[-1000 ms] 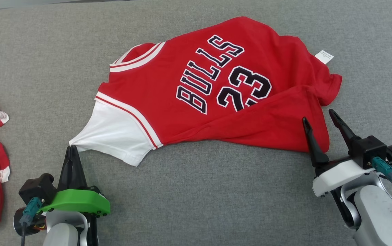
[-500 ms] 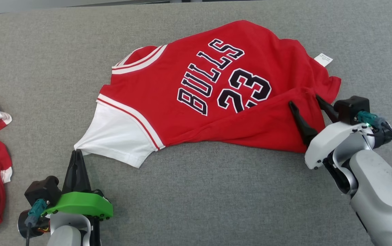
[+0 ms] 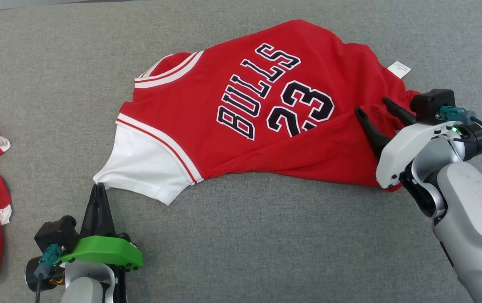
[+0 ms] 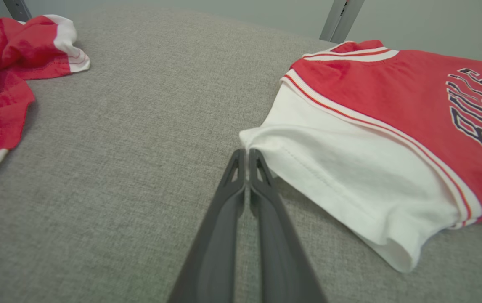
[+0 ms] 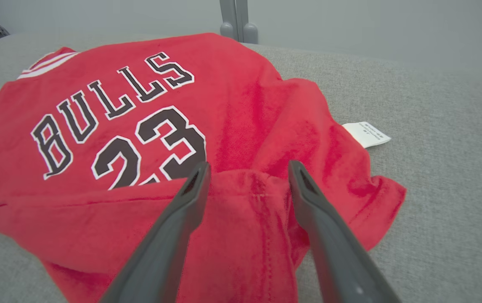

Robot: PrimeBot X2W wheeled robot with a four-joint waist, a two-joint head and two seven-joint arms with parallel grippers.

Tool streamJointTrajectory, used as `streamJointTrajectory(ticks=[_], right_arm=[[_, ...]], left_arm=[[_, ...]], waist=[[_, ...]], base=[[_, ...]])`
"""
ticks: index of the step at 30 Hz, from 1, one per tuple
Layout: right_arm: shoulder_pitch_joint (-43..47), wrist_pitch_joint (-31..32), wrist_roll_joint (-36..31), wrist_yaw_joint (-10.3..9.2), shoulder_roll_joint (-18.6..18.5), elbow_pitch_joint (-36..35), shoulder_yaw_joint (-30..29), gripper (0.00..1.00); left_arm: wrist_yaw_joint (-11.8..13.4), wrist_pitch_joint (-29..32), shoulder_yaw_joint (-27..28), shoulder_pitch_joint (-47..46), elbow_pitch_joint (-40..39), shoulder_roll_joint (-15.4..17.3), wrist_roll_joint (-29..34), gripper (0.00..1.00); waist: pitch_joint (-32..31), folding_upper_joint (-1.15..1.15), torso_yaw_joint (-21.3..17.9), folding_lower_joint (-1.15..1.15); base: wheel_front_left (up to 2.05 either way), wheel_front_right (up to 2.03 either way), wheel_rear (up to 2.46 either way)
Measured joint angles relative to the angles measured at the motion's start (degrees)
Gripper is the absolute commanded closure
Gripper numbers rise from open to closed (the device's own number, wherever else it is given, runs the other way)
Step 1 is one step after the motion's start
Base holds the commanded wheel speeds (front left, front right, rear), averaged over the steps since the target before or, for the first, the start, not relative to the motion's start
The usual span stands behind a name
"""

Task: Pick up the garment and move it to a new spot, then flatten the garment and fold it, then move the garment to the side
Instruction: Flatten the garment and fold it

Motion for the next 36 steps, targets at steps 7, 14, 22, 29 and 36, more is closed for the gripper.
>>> streamJointTrajectory(ticks=[7, 14, 22, 29, 36], right_arm=[[2.03, 3.58, -1.83, 0.00, 1.26, -1.66, -2.22, 0.36], [3.15, 3.41, -3.14, 0.00, 1.56, -4.76, -3.07, 1.00], [2.63, -1.20, -3.16, 0.00, 0.76, -10.60, -5.95, 1.00], [-3.87, -1.34, -2.14, 0.00, -4.32, -15.24, -10.54, 1.00], [-21.24, 2.70, -3.83, -0.02, -8.64, -15.19, -11.58, 1.00]], left_arm=[[0.09, 0.00, 0.04, -0.06, -0.11, -0.02, -0.02, 1.00], [0.34, 0.00, 0.29, -0.17, -0.75, -0.04, -0.08, 1.00], [-3.36, 0.01, 1.53, -3.51, -7.90, -0.05, -8.59, 1.00], [-5.26, 13.39, 0.97, -18.61, -18.63, 1.19, -18.70, 1.00], [-1.34, 23.85, -1.52, -46.62, -14.46, 2.57, -18.55, 1.00]], waist=[[0.14, 0.00, -0.08, 0.00], [0.09, 0.00, -0.38, 0.00], [-0.78, 0.00, -0.96, 0.00], [-0.81, 0.00, -1.33, 0.00], [3.09, 0.00, -1.51, 0.00]], base=[[0.00, 0.00, 0.00], [0.00, 0.00, 0.00], [0.00, 0.00, 0.00], [0.00, 0.00, 0.00], [0.00, 0.00, 0.00]])
